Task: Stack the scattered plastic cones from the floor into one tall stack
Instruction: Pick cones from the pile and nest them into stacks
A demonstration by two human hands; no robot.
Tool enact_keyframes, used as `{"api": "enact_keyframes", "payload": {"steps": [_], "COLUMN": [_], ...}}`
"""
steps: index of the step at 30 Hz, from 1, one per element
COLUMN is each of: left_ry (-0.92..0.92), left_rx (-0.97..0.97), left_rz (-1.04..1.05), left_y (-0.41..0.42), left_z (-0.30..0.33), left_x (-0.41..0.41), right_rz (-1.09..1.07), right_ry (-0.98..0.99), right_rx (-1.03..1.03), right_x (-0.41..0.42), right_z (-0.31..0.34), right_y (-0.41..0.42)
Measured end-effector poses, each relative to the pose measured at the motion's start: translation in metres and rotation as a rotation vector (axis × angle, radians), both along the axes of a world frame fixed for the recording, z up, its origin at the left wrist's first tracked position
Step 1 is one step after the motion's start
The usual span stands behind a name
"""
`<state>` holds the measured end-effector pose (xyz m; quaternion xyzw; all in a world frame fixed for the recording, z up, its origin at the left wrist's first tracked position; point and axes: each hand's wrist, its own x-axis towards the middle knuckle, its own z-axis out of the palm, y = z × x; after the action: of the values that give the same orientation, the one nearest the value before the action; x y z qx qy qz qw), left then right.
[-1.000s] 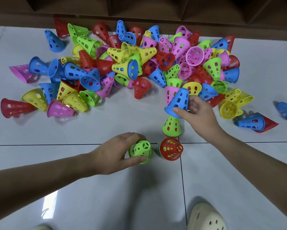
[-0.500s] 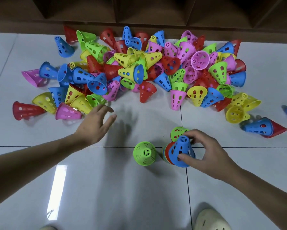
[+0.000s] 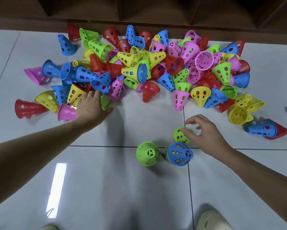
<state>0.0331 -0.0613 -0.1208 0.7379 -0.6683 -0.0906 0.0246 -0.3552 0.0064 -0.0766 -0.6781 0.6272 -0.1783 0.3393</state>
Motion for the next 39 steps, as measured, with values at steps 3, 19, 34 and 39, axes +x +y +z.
{"api": "enact_keyframes", "payload": {"steps": [3,19,34,39], "left_ry": [-0.06,-0.032,1.056,1.099], "left_rx": [0.044,0.484,0.171,0.156], "left_rz": [-0.033,-0.466,-0.189,-0.235], "left_y": [0.005,0.098,0.111,0.118], "left_z": [-0.001,0.014,0.113,0.117], "left_x": [-0.007,-0.02,-0.072,-0.085], "right_rz": [0.036,-0.036,0.049,0.189], "right_ry": [0.21,0.138,-0.048,0.073], "right_rx": [0.121,0.18,-0.073,-0.058], "right_x": [-0.009,-0.014,-0.001,-0.005], "right_z": [-0.019,-0.021,0.089,0.096], "right_y": [-0.006,0.0,0.016,0.031]}}
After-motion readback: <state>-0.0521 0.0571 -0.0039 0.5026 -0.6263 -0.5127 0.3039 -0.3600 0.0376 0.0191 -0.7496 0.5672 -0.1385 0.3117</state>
